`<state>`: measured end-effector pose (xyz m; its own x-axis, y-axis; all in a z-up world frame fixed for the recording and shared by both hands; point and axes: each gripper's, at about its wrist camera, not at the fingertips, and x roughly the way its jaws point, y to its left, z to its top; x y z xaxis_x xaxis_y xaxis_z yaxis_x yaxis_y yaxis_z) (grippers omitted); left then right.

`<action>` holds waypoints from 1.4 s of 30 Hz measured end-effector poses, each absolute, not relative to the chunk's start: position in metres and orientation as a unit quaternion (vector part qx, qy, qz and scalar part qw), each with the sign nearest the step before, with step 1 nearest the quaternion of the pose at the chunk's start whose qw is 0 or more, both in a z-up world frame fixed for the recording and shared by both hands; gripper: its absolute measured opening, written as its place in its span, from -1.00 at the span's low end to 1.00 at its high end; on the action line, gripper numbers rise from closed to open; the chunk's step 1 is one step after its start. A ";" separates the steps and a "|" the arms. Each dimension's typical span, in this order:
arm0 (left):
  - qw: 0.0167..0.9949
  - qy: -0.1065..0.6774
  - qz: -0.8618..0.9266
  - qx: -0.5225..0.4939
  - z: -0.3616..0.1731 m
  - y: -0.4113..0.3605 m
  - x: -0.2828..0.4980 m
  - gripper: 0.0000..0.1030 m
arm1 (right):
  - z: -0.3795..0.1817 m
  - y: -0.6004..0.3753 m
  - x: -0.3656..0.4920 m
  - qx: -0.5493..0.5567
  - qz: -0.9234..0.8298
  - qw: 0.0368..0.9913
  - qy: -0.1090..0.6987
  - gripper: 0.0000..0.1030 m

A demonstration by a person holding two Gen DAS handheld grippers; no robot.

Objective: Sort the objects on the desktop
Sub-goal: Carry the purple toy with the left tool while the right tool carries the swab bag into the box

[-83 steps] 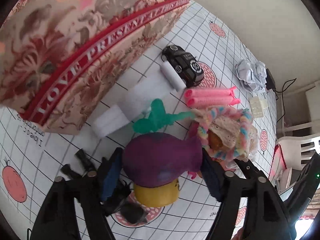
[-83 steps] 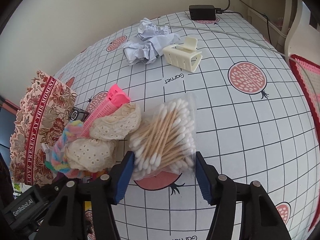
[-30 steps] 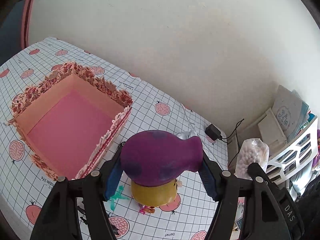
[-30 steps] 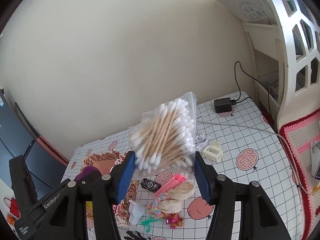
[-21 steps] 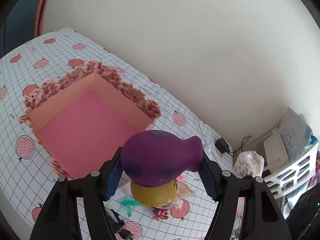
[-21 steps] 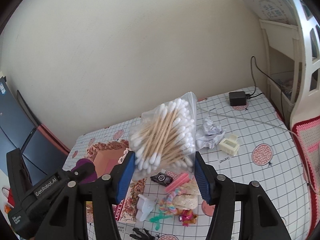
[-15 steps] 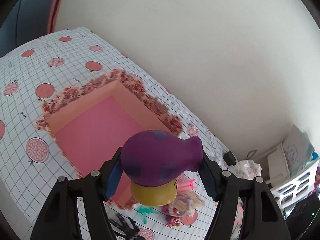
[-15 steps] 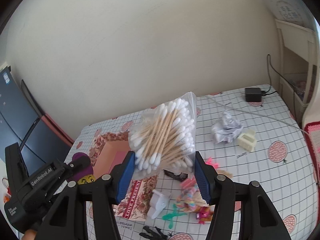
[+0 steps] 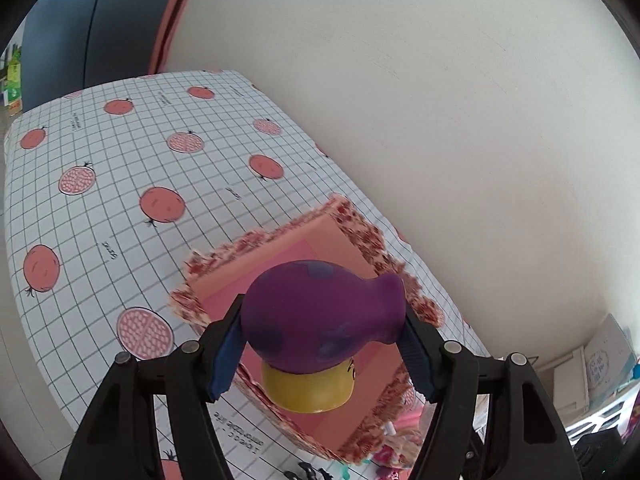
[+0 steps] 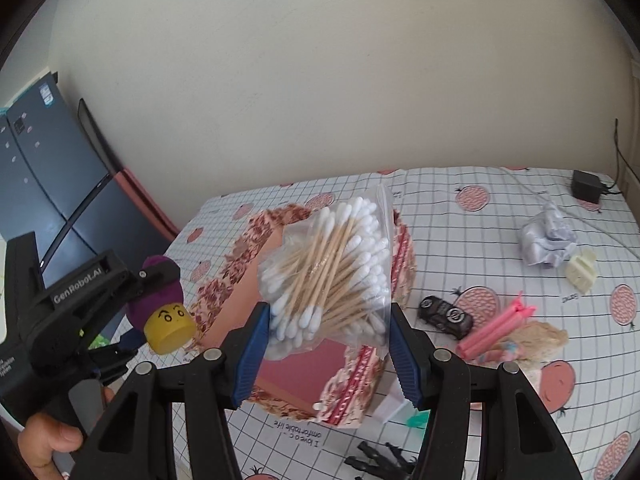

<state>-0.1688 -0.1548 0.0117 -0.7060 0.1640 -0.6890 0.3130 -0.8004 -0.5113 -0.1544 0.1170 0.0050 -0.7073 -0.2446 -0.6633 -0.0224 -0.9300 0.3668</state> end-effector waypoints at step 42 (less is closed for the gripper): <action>0.046 0.301 -0.837 0.456 -0.039 -0.154 -0.195 0.48 | -0.036 0.076 -0.179 0.437 -0.884 0.067 -0.150 0.21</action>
<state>-0.1954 -0.1540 -0.0386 -0.5802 0.1975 -0.7902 0.3506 -0.8151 -0.4612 -0.1794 0.0755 -0.0360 -0.6086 -0.2496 -0.7532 -0.0125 -0.9461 0.3236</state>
